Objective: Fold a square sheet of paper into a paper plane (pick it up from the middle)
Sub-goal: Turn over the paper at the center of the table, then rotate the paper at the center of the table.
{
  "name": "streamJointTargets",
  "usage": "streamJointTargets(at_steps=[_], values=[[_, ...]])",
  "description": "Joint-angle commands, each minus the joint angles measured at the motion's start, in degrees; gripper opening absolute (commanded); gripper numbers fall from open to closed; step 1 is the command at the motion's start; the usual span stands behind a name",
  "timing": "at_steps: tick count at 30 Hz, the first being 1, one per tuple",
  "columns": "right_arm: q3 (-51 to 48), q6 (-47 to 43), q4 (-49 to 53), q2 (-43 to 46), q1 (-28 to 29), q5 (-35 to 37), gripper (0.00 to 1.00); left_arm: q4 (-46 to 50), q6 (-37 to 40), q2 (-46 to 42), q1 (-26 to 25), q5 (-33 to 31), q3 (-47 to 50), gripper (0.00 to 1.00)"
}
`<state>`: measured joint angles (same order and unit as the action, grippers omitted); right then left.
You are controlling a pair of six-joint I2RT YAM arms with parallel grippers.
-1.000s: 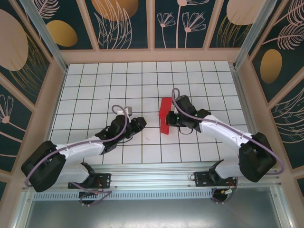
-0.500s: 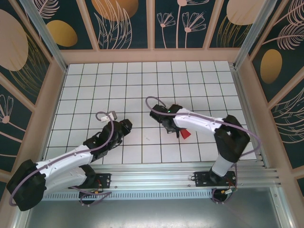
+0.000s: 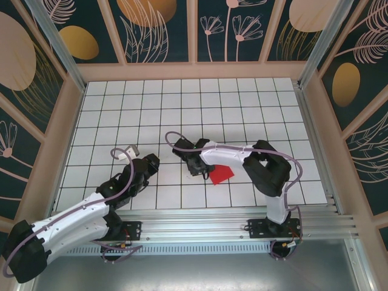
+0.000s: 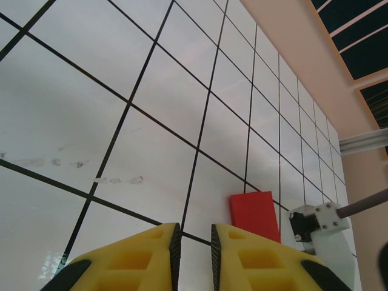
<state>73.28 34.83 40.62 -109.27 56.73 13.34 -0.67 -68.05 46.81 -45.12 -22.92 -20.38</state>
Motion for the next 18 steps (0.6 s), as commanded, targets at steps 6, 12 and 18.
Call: streamJointTargets(at_steps=[6, 12, 18], values=[[-17.38, -1.48, -17.12, 23.0, -7.95, -16.34, 0.43, -9.79, 5.61, 10.49, -0.19, 10.01, -1.9, 0.23], [-31.05, -2.3, -26.25, 33.35, -17.51, -29.91, 0.17, -16.09, 7.31, 21.24, -0.28, 19.11, -5.53, 0.22], [-37.14, -1.34, -31.66, 32.72, -18.43, -34.0, 0.09, -20.24, 7.41, 29.78, -0.55, 25.58, -8.83, 0.22]])
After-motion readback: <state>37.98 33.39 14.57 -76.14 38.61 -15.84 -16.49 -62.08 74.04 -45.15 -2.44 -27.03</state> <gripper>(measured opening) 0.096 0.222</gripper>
